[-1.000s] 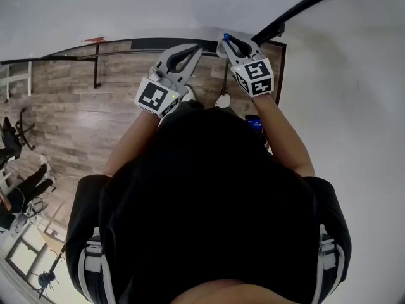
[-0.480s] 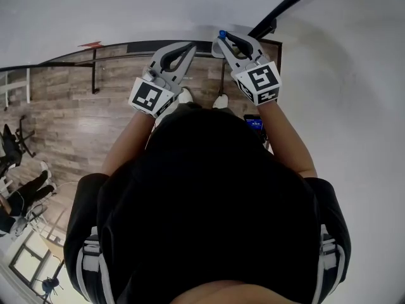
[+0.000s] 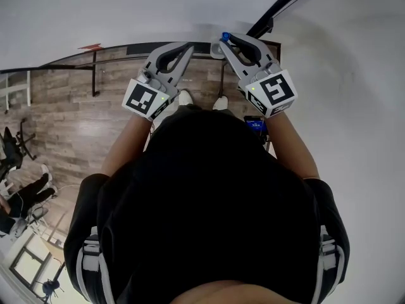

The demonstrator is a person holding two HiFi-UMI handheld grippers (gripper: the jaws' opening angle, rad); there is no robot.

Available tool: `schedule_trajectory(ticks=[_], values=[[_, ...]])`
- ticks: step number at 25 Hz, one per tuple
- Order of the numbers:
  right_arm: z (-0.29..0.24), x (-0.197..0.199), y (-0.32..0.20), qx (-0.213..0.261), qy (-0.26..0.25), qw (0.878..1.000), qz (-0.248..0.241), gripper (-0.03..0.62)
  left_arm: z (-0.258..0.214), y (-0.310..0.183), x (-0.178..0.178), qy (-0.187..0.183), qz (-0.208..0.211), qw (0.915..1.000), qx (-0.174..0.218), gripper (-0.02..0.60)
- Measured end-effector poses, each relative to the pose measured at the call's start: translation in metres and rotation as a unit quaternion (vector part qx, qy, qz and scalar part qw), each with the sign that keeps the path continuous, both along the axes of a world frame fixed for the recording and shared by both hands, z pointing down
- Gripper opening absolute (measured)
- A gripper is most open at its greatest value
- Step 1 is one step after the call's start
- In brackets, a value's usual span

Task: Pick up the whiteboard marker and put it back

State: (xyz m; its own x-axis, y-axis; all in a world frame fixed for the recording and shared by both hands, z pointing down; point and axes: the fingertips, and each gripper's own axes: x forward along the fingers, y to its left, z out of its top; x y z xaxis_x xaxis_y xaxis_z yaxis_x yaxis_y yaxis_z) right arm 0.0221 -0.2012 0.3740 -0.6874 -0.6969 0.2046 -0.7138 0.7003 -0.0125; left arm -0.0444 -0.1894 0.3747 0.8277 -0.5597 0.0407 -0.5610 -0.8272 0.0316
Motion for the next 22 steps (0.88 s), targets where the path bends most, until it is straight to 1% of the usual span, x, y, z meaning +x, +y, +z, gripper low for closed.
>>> schedule_trajectory(ticks=[8, 13, 17, 22], values=[[-0.017, 0.01, 0.019, 0.007, -0.002, 1.0, -0.015, 0.063, -0.02, 0.007, 0.007, 0.008, 0.006, 0.9999, 0.006, 0.005], [-0.024, 0.013, 0.029, 0.004, -0.01, 1.0, -0.015, 0.063, -0.027, 0.019, 0.012, -0.002, 0.028, 0.9994, 0.018, 0.005], [-0.027, 0.013, 0.042, 0.0, -0.012, 1.0, -0.022, 0.063, -0.027, 0.031, 0.015, -0.001, 0.043, 0.9989, 0.015, 0.005], [-0.034, 0.015, 0.058, 0.01, -0.02, 0.999, -0.025, 0.063, -0.031, 0.042, 0.024, 0.0, 0.056, 0.9983, 0.014, 0.005]])
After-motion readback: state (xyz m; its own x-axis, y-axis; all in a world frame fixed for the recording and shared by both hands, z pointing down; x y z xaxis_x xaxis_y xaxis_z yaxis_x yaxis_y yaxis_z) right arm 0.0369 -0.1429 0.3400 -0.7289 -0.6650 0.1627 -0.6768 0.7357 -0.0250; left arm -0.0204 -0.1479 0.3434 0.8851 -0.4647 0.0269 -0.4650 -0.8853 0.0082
